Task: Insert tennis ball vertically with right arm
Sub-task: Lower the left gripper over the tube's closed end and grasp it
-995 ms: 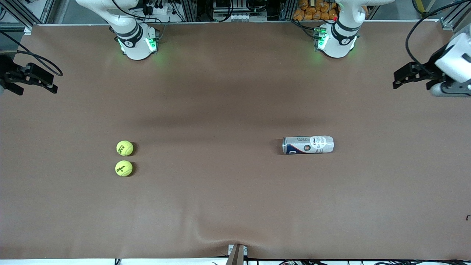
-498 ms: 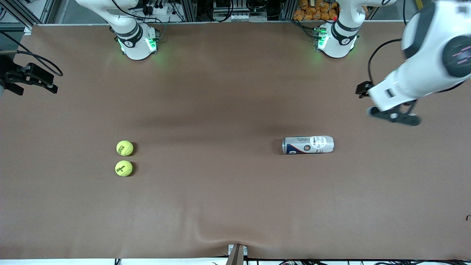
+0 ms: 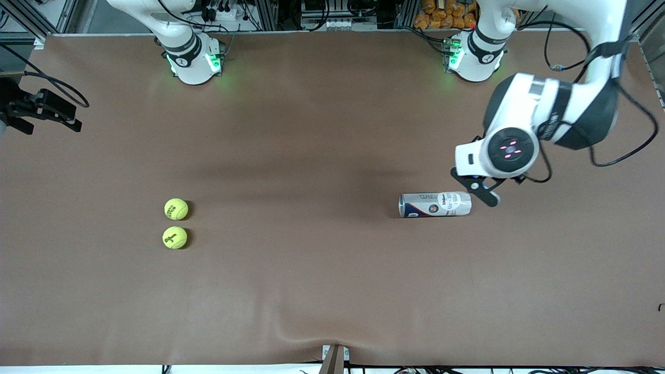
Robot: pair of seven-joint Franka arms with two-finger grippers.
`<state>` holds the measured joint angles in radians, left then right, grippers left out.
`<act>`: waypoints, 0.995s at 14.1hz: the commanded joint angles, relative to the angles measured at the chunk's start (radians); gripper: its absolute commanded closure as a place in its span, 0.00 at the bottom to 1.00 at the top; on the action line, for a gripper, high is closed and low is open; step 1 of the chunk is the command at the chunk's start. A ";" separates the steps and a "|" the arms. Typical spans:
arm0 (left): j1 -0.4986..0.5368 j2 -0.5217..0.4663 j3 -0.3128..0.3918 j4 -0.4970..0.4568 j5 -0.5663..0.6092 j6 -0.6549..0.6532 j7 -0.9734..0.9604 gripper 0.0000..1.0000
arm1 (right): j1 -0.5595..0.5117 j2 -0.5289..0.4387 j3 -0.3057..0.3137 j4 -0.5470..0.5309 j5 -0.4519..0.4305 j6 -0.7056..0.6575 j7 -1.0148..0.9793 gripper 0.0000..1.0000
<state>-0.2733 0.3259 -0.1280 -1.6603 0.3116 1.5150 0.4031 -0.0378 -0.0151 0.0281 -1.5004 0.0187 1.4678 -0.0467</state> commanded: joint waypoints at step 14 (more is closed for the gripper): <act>-0.112 0.192 -0.004 -0.085 0.317 0.194 0.312 0.00 | -0.013 -0.014 0.006 -0.012 0.012 -0.001 -0.013 0.00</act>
<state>-0.3711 0.4940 -0.1338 -1.7496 0.5868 1.6994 0.7067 -0.0378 -0.0151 0.0281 -1.5005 0.0187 1.4679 -0.0468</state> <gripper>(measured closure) 0.000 0.000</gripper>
